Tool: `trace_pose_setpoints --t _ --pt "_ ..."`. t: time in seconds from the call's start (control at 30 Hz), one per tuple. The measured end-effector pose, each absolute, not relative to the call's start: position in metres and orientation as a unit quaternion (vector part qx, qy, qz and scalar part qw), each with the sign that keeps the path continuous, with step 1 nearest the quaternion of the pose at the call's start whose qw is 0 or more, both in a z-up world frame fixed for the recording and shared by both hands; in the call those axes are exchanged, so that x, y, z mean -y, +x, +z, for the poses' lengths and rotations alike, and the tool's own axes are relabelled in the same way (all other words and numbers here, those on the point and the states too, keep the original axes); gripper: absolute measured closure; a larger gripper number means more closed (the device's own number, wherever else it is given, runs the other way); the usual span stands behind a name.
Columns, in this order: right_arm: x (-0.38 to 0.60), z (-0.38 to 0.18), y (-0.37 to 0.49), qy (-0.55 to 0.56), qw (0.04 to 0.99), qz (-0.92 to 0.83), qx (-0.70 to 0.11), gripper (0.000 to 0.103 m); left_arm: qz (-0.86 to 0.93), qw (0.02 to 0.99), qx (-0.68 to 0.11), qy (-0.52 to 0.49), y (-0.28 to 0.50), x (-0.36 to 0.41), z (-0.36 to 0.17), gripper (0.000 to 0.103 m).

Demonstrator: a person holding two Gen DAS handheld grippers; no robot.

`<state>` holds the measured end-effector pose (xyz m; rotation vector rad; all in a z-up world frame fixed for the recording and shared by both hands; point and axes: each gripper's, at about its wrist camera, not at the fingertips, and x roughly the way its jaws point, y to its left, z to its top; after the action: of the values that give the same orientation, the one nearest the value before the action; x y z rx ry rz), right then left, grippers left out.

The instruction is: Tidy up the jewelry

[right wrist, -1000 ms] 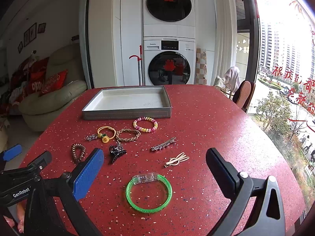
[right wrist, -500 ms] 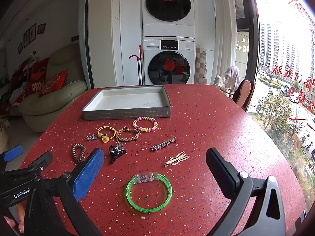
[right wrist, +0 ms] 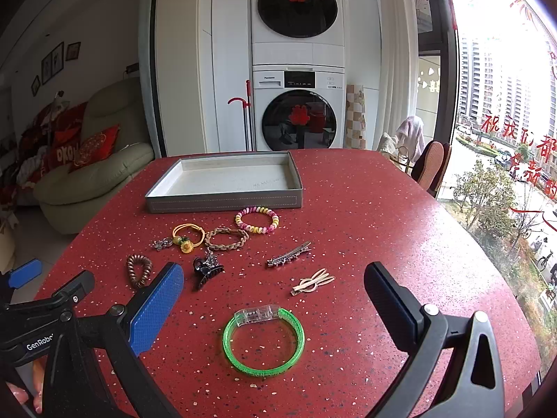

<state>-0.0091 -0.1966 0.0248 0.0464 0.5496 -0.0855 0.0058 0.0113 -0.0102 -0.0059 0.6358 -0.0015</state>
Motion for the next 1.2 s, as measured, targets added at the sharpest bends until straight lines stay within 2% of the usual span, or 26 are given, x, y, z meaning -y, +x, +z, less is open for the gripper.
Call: trace_pose_setpoints --t 1.2 --pt "0.1949 0.0231 -0.0104 0.025 0.961 -0.040 -0.271 0.000 -0.002 0.948 -0.317 0.000 0.0049 -0.0096 -0.0131 0.000"
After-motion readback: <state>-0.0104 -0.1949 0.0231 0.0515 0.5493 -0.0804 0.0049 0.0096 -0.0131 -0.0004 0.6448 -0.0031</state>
